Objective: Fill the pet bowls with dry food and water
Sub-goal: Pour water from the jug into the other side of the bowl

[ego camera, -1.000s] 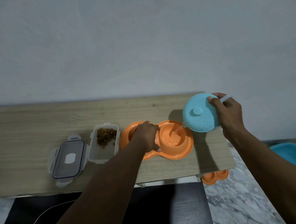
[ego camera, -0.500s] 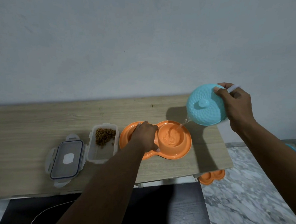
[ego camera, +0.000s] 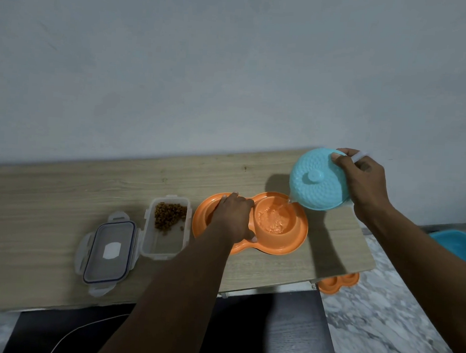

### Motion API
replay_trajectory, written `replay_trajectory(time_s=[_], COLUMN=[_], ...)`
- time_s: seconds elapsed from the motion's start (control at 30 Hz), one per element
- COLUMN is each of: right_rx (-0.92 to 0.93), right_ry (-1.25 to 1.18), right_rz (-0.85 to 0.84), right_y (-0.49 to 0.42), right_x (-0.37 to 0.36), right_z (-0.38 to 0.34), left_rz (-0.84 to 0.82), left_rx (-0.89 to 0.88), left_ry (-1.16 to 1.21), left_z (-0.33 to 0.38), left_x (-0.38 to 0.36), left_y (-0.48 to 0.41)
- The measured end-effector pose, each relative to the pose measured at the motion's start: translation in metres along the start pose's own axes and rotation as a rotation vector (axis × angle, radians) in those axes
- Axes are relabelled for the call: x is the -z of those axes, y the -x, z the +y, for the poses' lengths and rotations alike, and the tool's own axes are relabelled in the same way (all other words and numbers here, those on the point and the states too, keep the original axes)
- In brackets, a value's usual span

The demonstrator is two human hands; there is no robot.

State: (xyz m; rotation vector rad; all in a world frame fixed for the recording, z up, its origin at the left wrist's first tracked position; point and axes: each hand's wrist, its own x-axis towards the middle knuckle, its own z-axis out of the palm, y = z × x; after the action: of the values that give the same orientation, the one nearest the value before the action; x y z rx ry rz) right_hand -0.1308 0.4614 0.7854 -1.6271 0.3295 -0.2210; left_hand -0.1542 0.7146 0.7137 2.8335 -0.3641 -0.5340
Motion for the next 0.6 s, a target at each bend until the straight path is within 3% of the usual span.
replay_trajectory(time_s=[0.33, 0.6], right_rx=[-0.288, -0.344], right_ry=[-0.263, -0.390], right_rz=[0.075, 0.079], right_y=[-0.015, -0.045], right_x=[-0.003, -0.028], right_z=[0.019, 0.019], left_rz=[-0.007, 0.020], left_rx=[-0.014, -0.023], left_ry=[-0.013, 0.008], left_z=[-0.002, -0.003], left_x=[-0.001, -0.004], left_y=[-0.003, -0.003])
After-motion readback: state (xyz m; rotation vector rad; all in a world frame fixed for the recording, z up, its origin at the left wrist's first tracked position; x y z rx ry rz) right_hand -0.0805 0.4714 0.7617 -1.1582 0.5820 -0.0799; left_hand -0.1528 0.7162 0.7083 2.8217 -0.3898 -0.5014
